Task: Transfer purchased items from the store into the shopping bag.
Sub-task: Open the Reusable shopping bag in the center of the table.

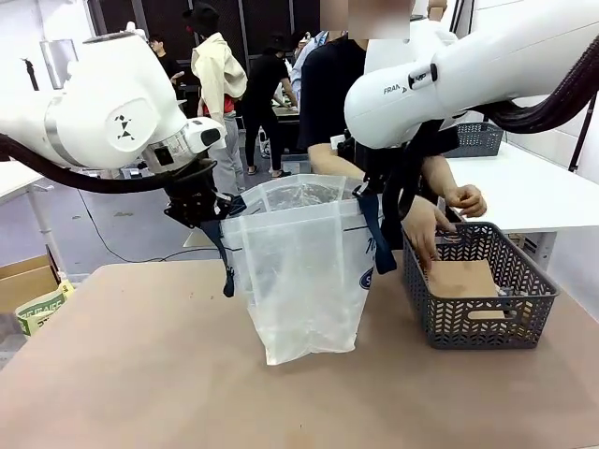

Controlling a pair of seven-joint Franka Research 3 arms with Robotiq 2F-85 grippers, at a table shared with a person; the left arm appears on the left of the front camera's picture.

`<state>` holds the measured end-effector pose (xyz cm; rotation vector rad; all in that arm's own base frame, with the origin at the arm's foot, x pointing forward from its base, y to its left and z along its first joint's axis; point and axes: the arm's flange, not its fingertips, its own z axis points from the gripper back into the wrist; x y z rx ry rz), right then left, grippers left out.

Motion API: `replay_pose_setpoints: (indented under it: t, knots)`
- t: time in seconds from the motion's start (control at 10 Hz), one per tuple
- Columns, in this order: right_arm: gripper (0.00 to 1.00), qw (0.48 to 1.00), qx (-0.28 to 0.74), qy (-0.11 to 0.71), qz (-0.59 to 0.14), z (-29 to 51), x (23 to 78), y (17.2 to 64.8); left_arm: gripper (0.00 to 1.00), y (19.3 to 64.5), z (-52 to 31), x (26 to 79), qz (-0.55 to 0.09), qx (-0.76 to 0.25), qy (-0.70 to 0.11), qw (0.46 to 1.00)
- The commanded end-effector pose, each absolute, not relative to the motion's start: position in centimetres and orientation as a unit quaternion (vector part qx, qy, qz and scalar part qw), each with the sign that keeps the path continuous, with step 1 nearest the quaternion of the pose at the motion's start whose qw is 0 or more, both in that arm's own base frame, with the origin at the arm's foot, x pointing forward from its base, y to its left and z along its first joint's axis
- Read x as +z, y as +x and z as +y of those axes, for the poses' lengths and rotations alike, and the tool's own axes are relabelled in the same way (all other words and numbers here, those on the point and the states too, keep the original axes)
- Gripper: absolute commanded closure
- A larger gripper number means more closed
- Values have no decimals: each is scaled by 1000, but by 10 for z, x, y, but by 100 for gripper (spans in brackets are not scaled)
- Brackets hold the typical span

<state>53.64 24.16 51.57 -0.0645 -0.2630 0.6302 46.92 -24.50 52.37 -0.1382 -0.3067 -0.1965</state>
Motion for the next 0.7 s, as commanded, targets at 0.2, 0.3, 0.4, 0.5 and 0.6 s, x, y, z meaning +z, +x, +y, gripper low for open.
replay_pose_setpoints:
  t: [0.2, 0.3, 0.4, 0.5, 0.6]
  knots:
    - [100, 941, 315, -28, -118, 234, 502, 537, 100, 473, -246, 520, -147, -113, -68, 980]
    - [100, 942, 311, -32, -124, 241, 510, 537, 100, 473, -246, 520, -147, -113, -68, 980]
    - [100, 942, 311, -32, -124, 241, 510, 537, 100, 473, -246, 520, -147, -113, -68, 980]
    - [100, 942, 311, -32, -124, 241, 510, 537, 100, 473, -246, 520, -147, -113, -68, 980]
    - [100, 942, 311, -32, -124, 241, 510, 537, 100, 473, -246, 520, -147, -113, -68, 980]
